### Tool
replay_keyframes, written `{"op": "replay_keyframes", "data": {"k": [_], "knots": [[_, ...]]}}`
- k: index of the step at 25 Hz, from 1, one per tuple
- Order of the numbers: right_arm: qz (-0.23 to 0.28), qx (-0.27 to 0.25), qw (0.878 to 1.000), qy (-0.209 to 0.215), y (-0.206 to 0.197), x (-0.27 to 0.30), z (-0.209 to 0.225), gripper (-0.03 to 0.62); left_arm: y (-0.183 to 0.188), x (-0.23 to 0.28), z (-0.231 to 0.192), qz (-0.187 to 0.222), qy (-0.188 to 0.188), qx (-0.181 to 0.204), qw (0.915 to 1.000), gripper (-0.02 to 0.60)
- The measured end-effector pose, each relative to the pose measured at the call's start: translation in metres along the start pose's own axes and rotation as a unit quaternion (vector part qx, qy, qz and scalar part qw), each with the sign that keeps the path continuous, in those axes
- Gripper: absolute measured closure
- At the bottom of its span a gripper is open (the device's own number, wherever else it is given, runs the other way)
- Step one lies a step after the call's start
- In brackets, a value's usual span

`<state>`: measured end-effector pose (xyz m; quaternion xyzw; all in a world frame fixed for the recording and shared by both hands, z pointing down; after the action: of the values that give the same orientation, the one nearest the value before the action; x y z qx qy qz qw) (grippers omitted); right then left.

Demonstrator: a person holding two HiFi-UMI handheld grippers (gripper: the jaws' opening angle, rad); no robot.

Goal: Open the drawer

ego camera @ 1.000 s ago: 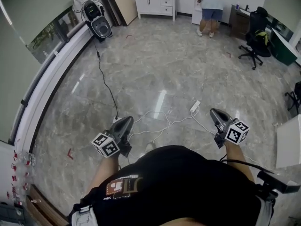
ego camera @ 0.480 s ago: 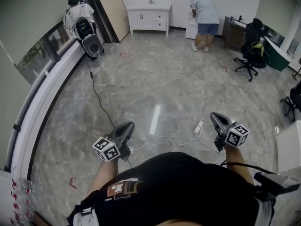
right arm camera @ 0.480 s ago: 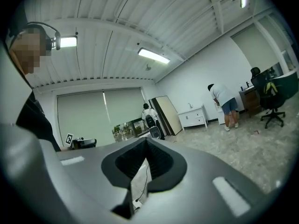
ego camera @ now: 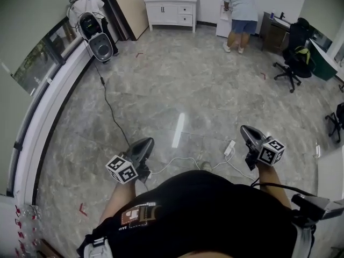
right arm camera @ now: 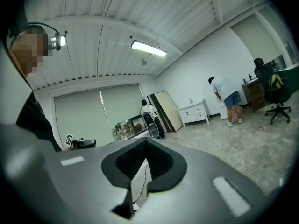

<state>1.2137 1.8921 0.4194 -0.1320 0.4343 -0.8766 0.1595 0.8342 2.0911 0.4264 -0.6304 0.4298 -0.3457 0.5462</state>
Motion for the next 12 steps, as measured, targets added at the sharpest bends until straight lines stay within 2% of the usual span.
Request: {"op": "replay_keyframes", "data": {"k": [3, 6, 9, 12], "knots": [[-0.006, -0.003, 1.000, 0.030, 0.029, 0.030, 0.040, 0.597, 0.008, 0.040, -0.014, 0.010, 0.021, 0.016, 0.9996, 0.594], [-0.025, 0.001, 0.998, 0.058, 0.069, 0.065, 0.084, 0.597, 0.021, 0.085, -0.025, 0.022, 0.059, 0.021, 0.9978, 0.594], [-0.047, -0.023, 0.994, 0.099, 0.110, 0.094, 0.119, 0.597, 0.030, 0.127, -0.028, 0.026, 0.086, 0.032, 0.9954, 0.594], [-0.051, -0.022, 0.991, 0.121, 0.148, 0.119, 0.154, 0.597, 0.038, 0.171, -0.039, 0.040, 0.112, 0.018, 0.9927, 0.594]]}}
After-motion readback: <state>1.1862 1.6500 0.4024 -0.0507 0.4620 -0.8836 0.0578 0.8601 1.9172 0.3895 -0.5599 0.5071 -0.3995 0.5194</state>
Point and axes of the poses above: the fingertips, and each gripper's own axes: x forward along the fingers, z to its right, y out of its top, the point moved 5 cm from there along -x, backward along the fingers, and after that the axes turned 14 degrees about x, right-handed, at the moved point
